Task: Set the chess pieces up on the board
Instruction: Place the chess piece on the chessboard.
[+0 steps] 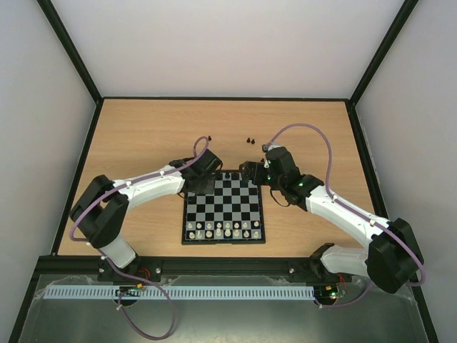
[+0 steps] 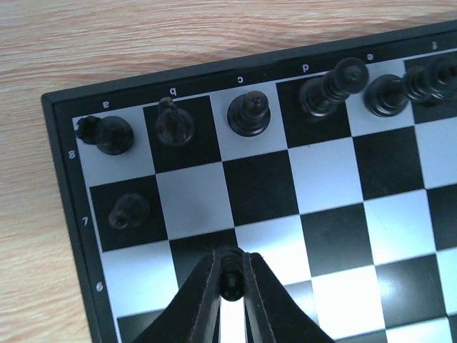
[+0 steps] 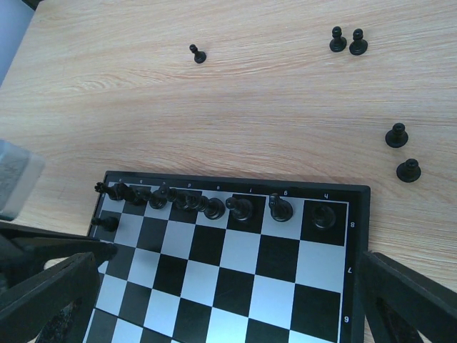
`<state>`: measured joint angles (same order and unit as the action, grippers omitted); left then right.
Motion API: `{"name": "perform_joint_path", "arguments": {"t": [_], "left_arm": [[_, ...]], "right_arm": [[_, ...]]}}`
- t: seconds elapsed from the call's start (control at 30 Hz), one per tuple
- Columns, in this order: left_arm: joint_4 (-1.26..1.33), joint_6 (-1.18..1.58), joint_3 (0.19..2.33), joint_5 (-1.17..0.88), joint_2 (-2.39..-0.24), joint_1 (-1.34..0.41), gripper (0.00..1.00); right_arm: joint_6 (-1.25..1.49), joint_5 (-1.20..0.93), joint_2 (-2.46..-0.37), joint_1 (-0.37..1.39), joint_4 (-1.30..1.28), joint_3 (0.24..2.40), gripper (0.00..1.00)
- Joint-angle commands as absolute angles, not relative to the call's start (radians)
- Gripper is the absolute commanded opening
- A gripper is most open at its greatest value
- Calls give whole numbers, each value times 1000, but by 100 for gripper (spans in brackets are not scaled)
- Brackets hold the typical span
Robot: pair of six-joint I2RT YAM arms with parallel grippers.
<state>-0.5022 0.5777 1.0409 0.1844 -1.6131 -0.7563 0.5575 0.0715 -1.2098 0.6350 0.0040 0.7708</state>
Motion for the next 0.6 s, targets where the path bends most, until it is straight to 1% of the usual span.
{"name": "perform_joint_path", "arguments": {"t": [0.0, 0.57], "left_arm": [[-448, 589, 1059, 218, -1671, -758, 11], [-386, 579, 1016, 259, -1717, -704, 11]], "right_arm": [[549, 83, -1193, 634, -13, 768, 99], [548, 83, -1200, 632, -11, 768, 99]]}}
